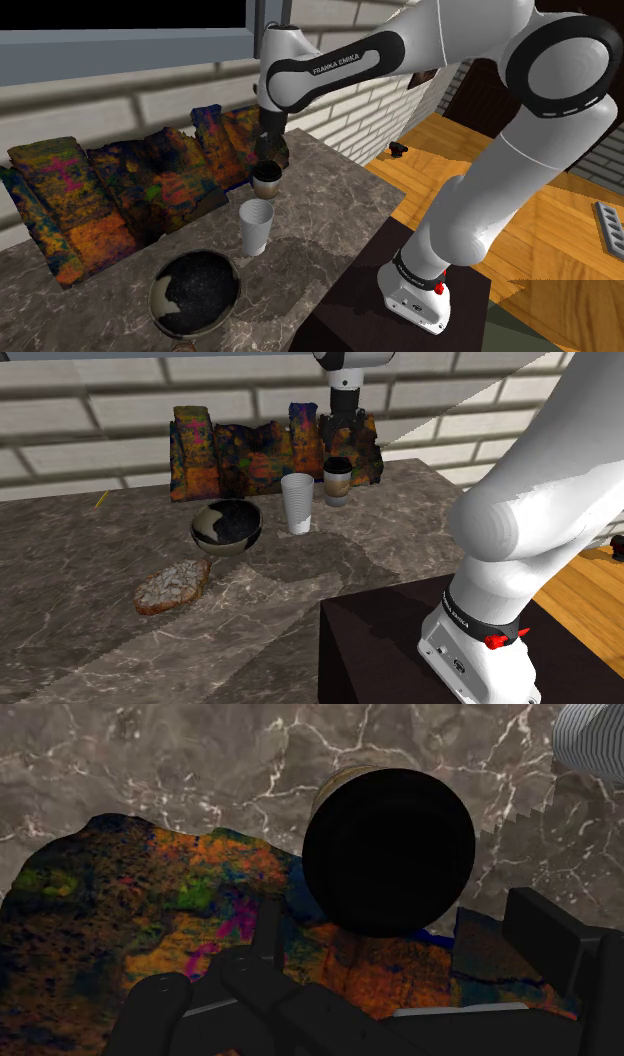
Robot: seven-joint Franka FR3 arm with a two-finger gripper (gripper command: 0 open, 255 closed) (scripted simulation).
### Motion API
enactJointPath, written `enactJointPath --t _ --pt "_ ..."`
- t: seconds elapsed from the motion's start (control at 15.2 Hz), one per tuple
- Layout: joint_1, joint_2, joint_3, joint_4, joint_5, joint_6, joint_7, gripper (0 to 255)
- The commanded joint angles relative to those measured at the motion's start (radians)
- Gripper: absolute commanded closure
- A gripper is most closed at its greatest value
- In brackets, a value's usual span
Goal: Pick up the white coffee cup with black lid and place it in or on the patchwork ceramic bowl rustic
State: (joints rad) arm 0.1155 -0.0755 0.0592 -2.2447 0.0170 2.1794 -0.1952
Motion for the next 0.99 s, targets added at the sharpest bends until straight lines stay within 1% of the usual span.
enactJointPath --t 0.0,0.07,0.53,0.92 --pt "0.009 0.068 0.007 0.035 0.015 0.042 -0.020 0" --pt "0.011 0.084 0.009 0.046 0.019 0.050 -0.025 0" --pt "0.012 0.139 0.010 0.009 0.016 0.141 -0.023 0" --pt "0.013 0.144 0.011 0.007 0.016 0.148 -0.023 0"
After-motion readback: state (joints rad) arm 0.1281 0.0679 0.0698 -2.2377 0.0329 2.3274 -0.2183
